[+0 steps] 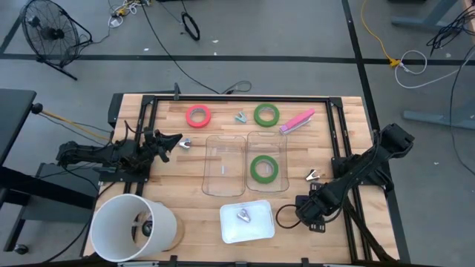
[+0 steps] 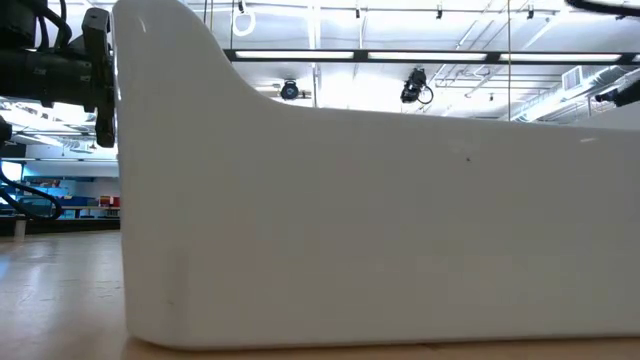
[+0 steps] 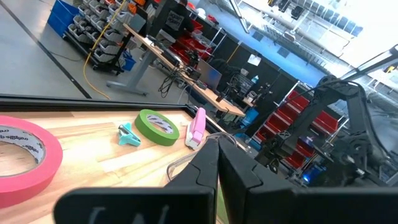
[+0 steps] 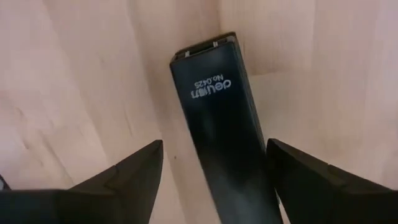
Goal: Pick and place Stapler, Stapler remover, tape
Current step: Put the black stapler into the left transparent bin
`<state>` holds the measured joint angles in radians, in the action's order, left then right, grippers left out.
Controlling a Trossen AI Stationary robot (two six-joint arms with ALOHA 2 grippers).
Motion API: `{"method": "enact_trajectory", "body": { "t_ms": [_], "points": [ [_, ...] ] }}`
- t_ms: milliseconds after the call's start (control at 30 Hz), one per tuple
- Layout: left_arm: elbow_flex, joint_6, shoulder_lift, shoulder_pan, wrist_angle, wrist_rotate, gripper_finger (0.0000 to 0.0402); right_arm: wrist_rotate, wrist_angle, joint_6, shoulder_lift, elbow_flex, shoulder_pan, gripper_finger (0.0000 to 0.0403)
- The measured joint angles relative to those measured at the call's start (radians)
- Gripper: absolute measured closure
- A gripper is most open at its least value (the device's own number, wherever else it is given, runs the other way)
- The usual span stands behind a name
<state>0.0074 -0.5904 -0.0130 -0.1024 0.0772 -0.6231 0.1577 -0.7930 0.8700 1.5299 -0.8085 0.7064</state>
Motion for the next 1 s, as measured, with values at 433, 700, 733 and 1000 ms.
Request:
{"method": "enact_trajectory", "body": {
  "t_ms": [433, 700, 733, 1000],
  "points": [
    [-0.001, -0.007, 0.0, 0.0, 0.028, -0.001, 0.0388, 0.143, 0.088, 0.091, 0.0, 0.06, -0.051, 0.03],
    [-0.001, -0.056, 0.0, 0.0, 0.054, 0.073, 0.0388, 0.106, -0.002, 0.058, -0.063, -0.074, -0.099, 0.03],
    [-0.001, -0.055, 0.0, 0.0, 0.064, 0.087, 0.0388, 0.089, -0.038, 0.056, -0.086, -0.102, -0.105, 0.03],
    [0.009, -0.053, -0.002, 0.0, 0.155, 0.237, 0.0387, -0.153, -0.262, 0.112, -0.264, -0.377, -0.149, 0.03]
  ]
}}
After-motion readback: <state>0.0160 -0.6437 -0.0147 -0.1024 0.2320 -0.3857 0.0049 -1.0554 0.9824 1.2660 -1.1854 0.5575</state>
